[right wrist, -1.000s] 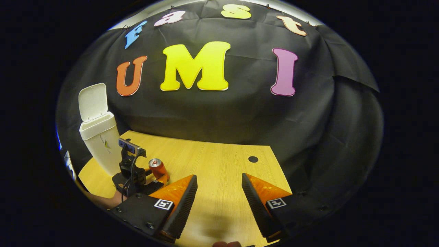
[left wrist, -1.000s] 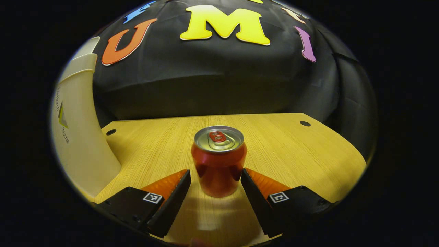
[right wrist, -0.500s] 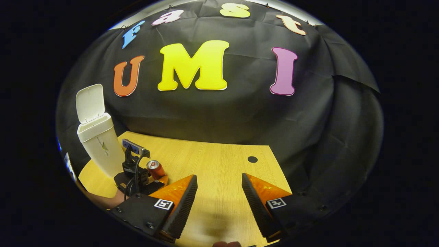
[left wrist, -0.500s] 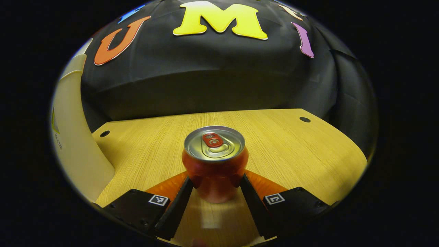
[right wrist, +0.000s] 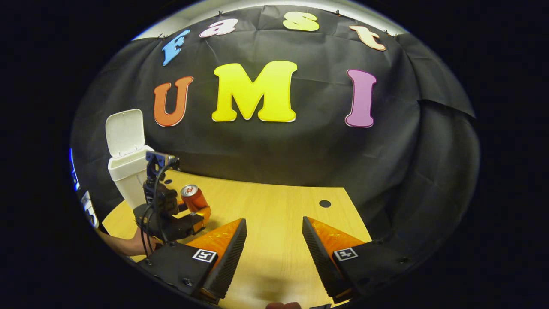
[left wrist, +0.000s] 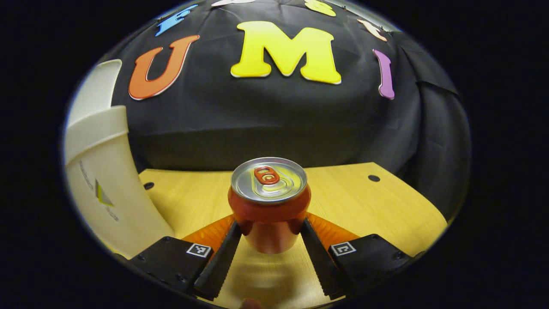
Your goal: Press the lid of the desktop garbage bin to open it, pick up the crumpled paper on the desktop and throw it into the bin, then pick up the pop can on the desktop and drop it into the bin, and finally close the garbage bin lid.
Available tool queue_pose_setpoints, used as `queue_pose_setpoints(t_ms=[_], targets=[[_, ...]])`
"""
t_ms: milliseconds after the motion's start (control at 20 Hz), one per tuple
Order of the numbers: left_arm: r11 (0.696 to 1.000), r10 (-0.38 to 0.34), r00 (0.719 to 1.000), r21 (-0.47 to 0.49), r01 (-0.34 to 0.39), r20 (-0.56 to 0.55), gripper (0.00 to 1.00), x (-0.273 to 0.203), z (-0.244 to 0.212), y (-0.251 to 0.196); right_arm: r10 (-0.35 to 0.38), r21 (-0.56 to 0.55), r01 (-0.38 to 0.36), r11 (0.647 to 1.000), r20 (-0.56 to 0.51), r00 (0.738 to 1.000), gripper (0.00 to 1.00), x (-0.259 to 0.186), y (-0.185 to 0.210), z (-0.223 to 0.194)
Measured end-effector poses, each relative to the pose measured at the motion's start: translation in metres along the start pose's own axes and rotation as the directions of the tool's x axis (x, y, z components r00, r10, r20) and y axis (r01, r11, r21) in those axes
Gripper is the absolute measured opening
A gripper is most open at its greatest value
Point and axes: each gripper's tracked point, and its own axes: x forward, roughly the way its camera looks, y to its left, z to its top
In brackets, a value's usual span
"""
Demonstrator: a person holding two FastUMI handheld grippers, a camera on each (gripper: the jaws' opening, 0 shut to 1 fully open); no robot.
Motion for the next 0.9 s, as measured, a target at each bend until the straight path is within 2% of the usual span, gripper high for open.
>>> queue_pose_setpoints(t_ms=[250, 350, 500, 700, 900], targets=[[0.999, 0.040, 0.990, 0.023, -0.043, 0.139, 0.85, -0.036, 0.087, 0.040, 0.029, -0.002, -0.029, 1.000, 0.068, 0.997, 0.83, -0.017, 0.021, 0.022], [0.995, 0.087, 0.981, 0.025, -0.092, 0.172, 0.85, -0.048, 0.112, 0.068, 0.042, -0.008, -0.041, 0.999, 0.092, 0.995, 0.83, -0.021, 0.027, 0.030], [0.985, 0.171, 0.963, -0.026, -0.169, 0.210, 0.85, -0.068, 0.147, 0.114, 0.061, 0.008, -0.062, 0.998, 0.118, 0.991, 0.83, -0.022, 0.039, 0.040], [0.958, 0.287, 0.934, -0.091, -0.273, 0.213, 0.85, -0.089, 0.165, 0.174, 0.098, 0.025, -0.102, 0.995, 0.124, 0.987, 0.83, -0.017, 0.060, 0.044], [0.928, 0.368, 0.917, -0.114, -0.354, 0.152, 0.85, -0.096, 0.154, 0.223, 0.148, 0.019, -0.151, 0.988, 0.121, 0.982, 0.83, -0.014, 0.082, 0.045]])
